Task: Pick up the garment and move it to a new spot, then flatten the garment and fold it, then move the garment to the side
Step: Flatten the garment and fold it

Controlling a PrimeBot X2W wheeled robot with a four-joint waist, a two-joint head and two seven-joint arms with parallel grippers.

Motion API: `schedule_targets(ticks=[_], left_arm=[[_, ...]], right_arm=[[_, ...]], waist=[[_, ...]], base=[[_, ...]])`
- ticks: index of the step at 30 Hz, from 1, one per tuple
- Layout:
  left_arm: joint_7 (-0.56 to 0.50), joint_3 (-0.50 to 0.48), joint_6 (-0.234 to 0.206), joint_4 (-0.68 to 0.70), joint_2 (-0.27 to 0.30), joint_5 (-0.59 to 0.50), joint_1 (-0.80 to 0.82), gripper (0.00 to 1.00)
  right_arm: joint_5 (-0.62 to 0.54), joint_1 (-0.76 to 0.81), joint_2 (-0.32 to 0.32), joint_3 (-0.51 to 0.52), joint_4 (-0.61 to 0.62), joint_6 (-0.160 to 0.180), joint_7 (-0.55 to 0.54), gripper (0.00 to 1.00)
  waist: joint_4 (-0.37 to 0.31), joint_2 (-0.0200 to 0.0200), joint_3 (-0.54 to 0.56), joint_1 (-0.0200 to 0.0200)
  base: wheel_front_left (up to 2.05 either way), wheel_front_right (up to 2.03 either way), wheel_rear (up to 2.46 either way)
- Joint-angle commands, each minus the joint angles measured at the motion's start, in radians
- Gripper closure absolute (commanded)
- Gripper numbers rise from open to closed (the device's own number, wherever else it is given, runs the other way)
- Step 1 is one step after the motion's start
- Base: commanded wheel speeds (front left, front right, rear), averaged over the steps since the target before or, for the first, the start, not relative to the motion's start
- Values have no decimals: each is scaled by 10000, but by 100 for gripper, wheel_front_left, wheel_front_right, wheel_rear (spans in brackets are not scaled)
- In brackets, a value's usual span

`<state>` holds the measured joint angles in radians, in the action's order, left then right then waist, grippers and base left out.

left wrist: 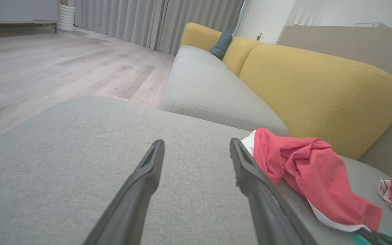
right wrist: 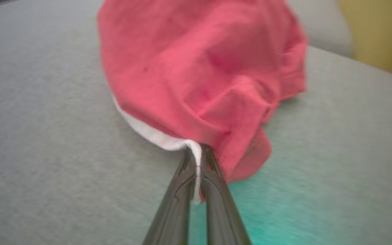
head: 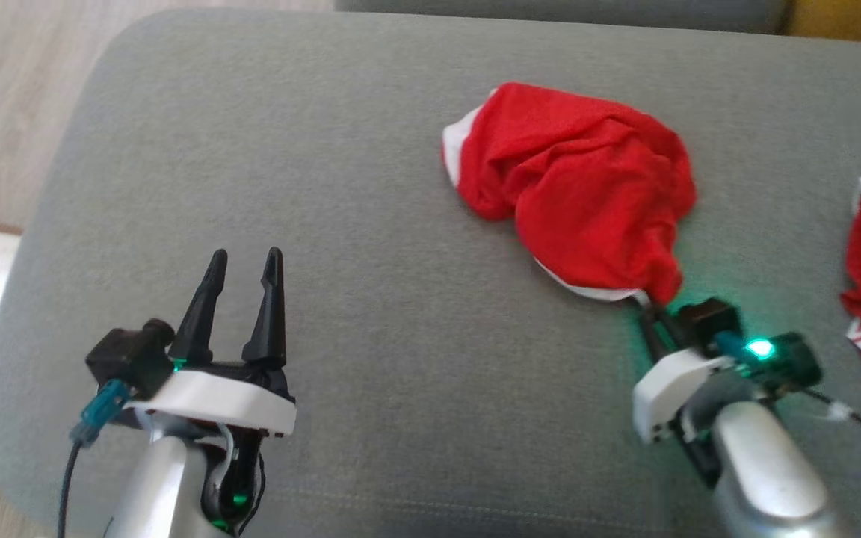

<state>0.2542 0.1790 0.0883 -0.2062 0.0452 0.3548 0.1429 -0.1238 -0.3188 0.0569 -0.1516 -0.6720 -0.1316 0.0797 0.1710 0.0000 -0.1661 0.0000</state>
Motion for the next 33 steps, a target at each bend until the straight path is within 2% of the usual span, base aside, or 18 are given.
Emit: schedule_targets(ticks=[1, 6, 19, 21, 28, 33], left_arm=[[76, -299, 15, 291, 51, -68, 301, 0], [76, 110, 135, 237, 51, -316, 487, 0], [76, 860, 271, 47, 51, -343, 957, 0], [76, 886, 272, 29, 51, -336, 949, 0], [76, 836, 268, -58, 51, -332, 796, 0], [76, 727, 205, -10, 51, -275, 561, 0]], right_arm=[[23, -111, 151, 182, 574, 9, 140, 100], [239, -91, 378, 1053, 1641, 9, -223, 100], [301, 354, 441, 1588, 3044, 9, -1124, 100], [235, 546, 406, 1672, 3062, 9, -1243, 0], [319, 992, 102, 1796, 3490, 9, -566, 0], [963, 1569, -32, 1127, 4024, 9, 205, 0]], waist=[[-408, 0, 85, 0], [-1096, 0, 32, 0], [-1852, 0, -111, 0], [-1877, 0, -98, 0], [-1714, 0, 180, 0], [-1392, 0, 459, 0]], base=[[0, 0, 0], [0, 0, 0], [0, 0, 0], [0, 0, 0], [0, 0, 0], [0, 0, 0]])
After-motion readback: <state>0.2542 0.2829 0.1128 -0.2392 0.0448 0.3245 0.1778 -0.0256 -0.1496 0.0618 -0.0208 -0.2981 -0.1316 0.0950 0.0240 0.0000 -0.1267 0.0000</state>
